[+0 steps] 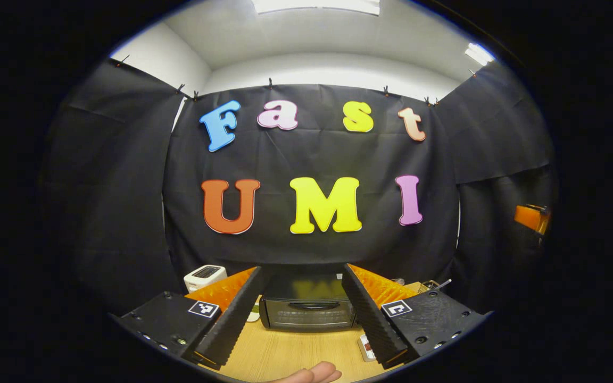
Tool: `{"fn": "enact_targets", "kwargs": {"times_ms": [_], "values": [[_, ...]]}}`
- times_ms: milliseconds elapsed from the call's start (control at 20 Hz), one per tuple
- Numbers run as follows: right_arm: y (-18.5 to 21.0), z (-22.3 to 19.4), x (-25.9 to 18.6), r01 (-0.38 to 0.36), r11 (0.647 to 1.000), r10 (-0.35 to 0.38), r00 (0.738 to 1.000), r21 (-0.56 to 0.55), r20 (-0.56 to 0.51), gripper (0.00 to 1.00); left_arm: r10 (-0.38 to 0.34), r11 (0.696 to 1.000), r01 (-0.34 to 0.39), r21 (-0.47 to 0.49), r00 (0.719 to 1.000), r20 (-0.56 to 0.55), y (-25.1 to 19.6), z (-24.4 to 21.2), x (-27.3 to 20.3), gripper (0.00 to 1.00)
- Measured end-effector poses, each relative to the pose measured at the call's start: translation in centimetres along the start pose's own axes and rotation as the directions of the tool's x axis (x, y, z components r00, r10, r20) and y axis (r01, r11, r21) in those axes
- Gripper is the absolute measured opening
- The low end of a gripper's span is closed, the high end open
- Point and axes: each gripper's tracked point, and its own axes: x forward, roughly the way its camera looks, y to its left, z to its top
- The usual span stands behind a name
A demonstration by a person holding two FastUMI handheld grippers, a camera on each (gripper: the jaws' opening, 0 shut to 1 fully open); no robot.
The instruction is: Open the electric oven with the left hand, put the food in, and close the electric oven.
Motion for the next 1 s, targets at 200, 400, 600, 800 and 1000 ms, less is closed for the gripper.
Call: {"fn": "enact_targets", "kwargs": {"times_ms": [200,400,600,800,1000], "values": [[-0.5,-0.7,1.3,-0.010,1.000,0.010,1.000,0.025,-0.005,1.00,-0.001,0.998,0.005,0.056,0.997,-0.071,-0.4,-3.1,5.5,0.95],[-1.6,-1.2,1.7,0.000,1.000,0.000,1.000,0.005,-0.013,1.00,0.009,0.997,0.005,0.079,0.985,-0.171,-1.8,-8.0,10.8,0.95],[-2.8,-1.0,1.4,0.022,1.000,-0.022,1.000,-0.022,-0.011,1.00,-0.020,0.998,0.035,0.054,0.968,-0.250,-3.2,-12.1,15.2,0.96],[-3.6,-1.3,0.9,0.035,0.999,-0.036,0.999,-0.036,-0.014,1.00,-0.017,0.998,0.036,0.045,0.933,-0.359,-3.2,-16.7,18.2,0.97],[-3.8,-1.4,0.9,0.039,0.999,-0.040,0.999,-0.025,-0.009,1.00,-0.061,0.998,0.069,0.000,0.893,-0.446,-4.0,-20.2,19.8,0.96]]}}
